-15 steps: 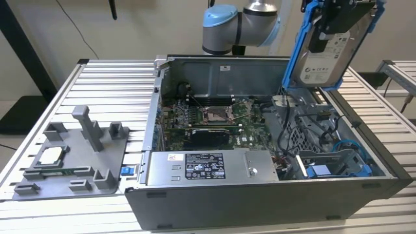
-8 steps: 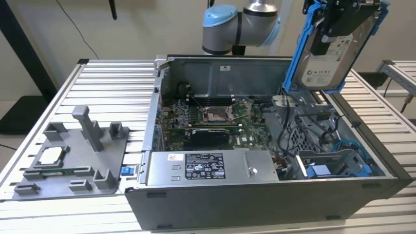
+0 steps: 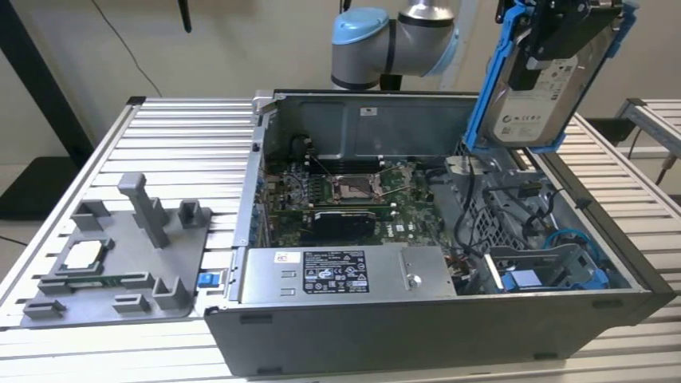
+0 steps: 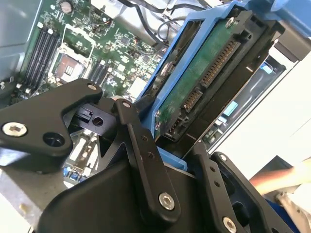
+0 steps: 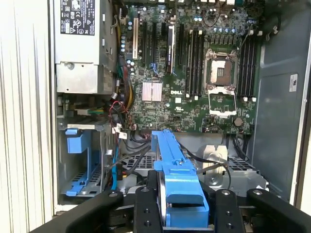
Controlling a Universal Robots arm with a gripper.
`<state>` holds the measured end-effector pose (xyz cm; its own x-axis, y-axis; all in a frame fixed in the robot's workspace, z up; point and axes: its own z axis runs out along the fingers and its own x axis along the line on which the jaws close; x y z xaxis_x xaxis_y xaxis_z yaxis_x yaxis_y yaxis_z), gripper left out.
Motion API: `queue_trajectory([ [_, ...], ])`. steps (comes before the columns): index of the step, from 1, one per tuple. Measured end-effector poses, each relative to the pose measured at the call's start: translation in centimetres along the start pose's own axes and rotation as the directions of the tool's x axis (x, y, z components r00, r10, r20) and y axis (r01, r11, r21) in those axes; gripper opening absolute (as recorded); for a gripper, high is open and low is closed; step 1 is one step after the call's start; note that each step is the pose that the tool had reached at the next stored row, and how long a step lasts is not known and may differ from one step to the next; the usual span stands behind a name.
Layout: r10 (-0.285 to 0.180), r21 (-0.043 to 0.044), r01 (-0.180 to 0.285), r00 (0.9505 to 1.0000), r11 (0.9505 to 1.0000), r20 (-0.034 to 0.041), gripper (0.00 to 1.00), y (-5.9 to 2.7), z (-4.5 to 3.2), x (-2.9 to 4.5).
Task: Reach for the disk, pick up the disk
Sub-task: 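Pick up the disk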
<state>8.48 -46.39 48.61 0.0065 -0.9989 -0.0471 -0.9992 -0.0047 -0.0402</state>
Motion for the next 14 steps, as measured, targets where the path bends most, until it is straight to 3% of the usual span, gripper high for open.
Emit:
queue_trajectory([
  [14, 0.006, 0.0003, -0.006, 1.0, 1.0, -0.0003, 0.0, 0.0, 0.0, 0.06],
])
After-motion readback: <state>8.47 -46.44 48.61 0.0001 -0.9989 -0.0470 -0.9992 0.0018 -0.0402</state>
